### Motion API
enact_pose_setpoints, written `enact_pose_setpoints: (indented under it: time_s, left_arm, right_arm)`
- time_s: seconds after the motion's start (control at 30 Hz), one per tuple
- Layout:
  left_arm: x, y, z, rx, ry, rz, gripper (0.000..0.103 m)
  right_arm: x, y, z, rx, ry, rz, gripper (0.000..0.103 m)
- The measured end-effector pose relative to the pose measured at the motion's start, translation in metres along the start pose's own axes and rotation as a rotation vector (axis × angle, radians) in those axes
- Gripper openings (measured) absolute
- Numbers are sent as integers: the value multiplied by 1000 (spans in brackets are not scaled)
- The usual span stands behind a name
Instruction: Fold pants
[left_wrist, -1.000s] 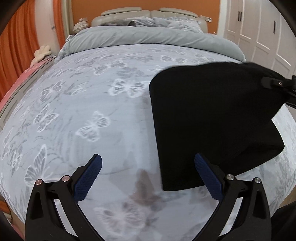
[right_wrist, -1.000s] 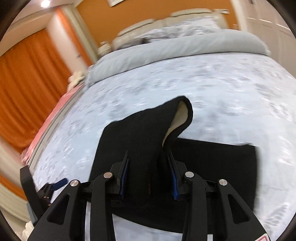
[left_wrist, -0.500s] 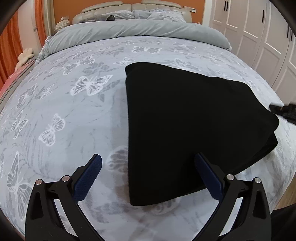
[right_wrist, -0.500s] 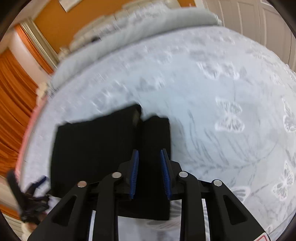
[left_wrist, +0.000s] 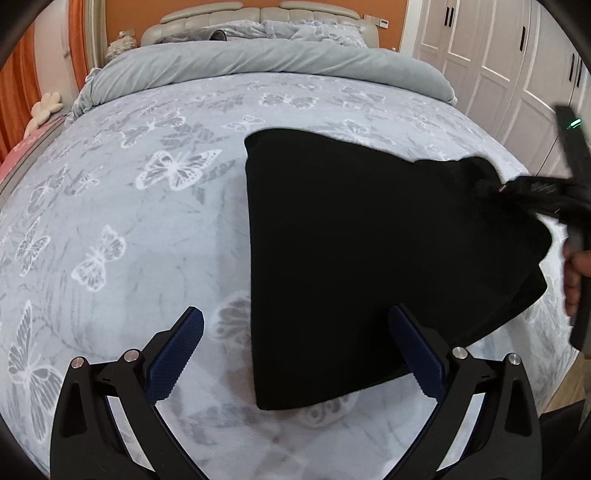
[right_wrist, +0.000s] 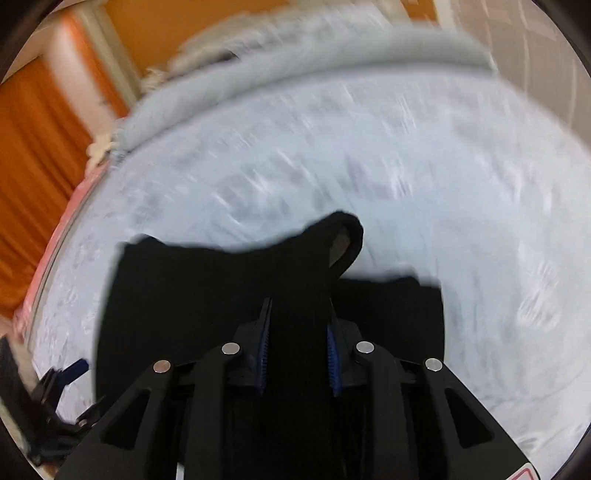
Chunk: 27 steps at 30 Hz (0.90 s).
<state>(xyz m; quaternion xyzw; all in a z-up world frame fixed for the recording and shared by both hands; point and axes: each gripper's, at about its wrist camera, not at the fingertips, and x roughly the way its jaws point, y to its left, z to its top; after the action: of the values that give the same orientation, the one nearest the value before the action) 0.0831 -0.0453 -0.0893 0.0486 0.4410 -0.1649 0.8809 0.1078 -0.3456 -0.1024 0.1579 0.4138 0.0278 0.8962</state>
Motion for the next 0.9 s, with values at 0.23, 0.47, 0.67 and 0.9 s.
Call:
enact_pose_setpoints:
  time_s: [0.23,0.47,0.67,0.9]
  left_arm:
    - [-5,9,4,-65,11,-81,98]
    - [4,12,4,-130,56,-200,98]
    - [49,24,5,-320,198,-381,98]
    - [39,23,14,-272,109,-349,39]
  right_arm:
    - [-31,-26,-22,-9,-2,-158,27]
    - [-67,-57,-36,146,-103,-106,75]
    - [-18,-68,-51,205,146,-14,83]
    - [-6,-35,-50,159,121,49,39]
